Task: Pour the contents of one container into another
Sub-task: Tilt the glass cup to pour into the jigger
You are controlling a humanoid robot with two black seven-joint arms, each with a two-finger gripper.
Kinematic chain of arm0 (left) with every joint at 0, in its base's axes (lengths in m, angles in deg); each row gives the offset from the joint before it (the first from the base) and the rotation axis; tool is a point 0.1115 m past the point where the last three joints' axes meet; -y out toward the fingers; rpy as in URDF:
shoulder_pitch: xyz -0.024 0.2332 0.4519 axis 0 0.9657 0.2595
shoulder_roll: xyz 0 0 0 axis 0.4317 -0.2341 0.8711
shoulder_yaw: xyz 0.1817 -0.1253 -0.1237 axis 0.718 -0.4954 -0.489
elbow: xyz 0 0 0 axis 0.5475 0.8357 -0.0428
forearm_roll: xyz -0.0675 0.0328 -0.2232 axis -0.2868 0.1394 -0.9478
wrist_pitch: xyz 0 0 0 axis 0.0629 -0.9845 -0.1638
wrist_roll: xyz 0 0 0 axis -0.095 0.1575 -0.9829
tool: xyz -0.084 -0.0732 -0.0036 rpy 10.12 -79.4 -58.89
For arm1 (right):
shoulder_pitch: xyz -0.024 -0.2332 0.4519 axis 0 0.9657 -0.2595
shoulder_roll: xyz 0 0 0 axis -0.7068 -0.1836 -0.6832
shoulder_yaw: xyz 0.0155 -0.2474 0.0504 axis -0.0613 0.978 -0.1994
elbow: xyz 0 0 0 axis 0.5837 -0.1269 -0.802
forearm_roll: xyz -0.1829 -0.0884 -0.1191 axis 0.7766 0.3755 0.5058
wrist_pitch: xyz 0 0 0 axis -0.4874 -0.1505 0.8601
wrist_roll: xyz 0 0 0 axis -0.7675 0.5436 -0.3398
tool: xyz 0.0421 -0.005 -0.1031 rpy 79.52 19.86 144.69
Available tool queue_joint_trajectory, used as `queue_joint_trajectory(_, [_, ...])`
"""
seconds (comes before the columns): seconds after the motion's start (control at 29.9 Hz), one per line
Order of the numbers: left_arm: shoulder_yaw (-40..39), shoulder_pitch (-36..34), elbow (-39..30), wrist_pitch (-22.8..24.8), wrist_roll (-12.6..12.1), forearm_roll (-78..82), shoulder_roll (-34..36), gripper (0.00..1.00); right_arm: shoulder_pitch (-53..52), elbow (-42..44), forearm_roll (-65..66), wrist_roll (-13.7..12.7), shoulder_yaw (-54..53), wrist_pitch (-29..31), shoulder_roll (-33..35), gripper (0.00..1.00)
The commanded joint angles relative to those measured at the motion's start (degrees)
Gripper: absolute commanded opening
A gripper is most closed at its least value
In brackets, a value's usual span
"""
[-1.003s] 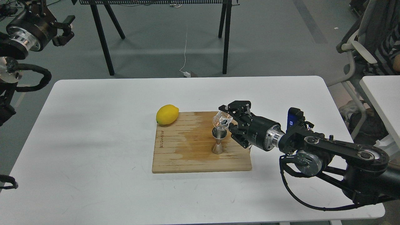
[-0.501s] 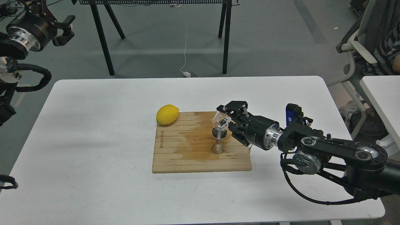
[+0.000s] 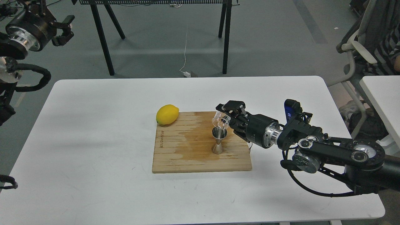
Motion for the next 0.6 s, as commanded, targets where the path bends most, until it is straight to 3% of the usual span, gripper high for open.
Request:
queue_joint_trajectory(0.0, [-0.1, 0.0, 0.0, 0.0, 0.0, 0.0, -0.1, 0.99, -0.5, 0.1, 0.7, 0.2, 0.3, -0.2, -0.1, 0.18])
queue_joint_trajectory(0.57, [-0.1, -0.1, 0.0, 0.0, -0.1, 0.0, -0.1, 0.99, -0.5, 0.8, 5.2, 1.0, 1.0, -0.2, -0.1, 0.18])
